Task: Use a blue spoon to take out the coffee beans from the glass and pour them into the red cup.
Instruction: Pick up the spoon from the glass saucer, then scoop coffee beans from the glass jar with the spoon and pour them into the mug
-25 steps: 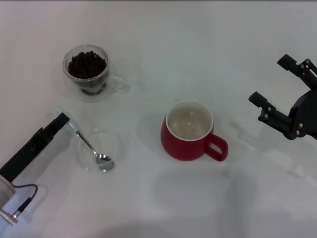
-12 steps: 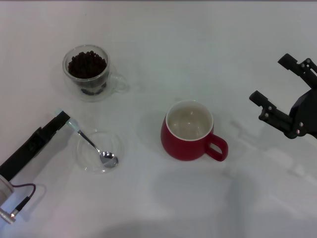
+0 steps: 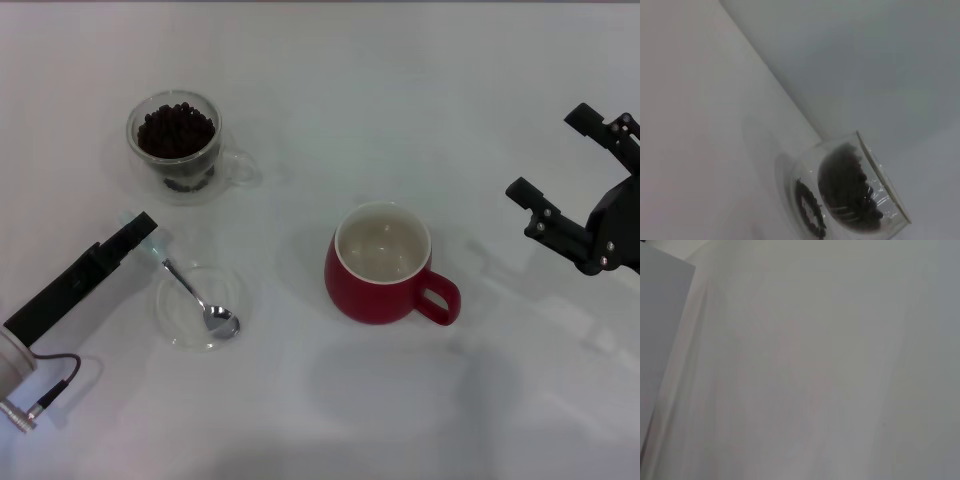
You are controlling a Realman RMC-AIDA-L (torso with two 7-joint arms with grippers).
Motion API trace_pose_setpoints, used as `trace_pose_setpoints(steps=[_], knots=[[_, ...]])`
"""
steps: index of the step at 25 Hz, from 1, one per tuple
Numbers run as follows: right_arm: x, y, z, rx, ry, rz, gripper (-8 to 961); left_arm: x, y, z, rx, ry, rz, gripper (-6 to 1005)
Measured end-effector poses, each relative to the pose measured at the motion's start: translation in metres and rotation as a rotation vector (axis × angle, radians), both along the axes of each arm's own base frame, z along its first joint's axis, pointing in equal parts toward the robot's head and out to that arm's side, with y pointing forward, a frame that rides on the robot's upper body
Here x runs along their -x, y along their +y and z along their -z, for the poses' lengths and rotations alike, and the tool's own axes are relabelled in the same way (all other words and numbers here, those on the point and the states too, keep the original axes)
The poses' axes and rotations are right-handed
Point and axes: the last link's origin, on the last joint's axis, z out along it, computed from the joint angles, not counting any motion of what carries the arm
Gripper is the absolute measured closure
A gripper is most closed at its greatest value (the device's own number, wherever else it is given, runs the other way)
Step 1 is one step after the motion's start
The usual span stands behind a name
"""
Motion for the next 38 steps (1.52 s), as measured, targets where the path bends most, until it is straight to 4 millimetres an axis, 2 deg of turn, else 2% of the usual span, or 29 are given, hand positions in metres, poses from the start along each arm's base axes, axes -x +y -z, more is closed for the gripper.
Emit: trace_pose_setpoints(steps=[9, 16, 28, 29, 32, 33, 38], knots=[[0.000, 0.001, 0.000, -0.001, 0.001, 0.001, 104, 0.001, 0.001, 0.000, 0.016, 0.011, 0.000, 692], [0.000, -0.002, 0.001, 0.001, 0.004, 0.002, 104, 0.005, 0.001, -0.003, 0.019, 0.018, -0.007, 729], [0.000, -0.006, 0.001, 0.003, 0.011, 0.002, 104, 0.010, 0.003, -0.026, -0.024, 0.023, 0.029, 846], [0.000, -0.006, 0.002, 0.005, 0.012, 0.001, 104, 0.007, 0.003, -0.039, -0.054, 0.022, 0.089, 856], [0.002, -0.005, 0.003, 0.008, 0.015, -0.006, 104, 0.006, 0.002, -0.046, -0.074, 0.025, 0.116, 869], [0.003, -0.005, 0.003, 0.009, 0.017, -0.010, 104, 0.005, 0.002, -0.057, -0.106, 0.032, 0.162, 874], [0.006, -0.003, 0.004, 0.011, 0.027, -0.026, 104, 0.002, 0.006, -0.086, -0.164, 0.072, 0.267, 874]])
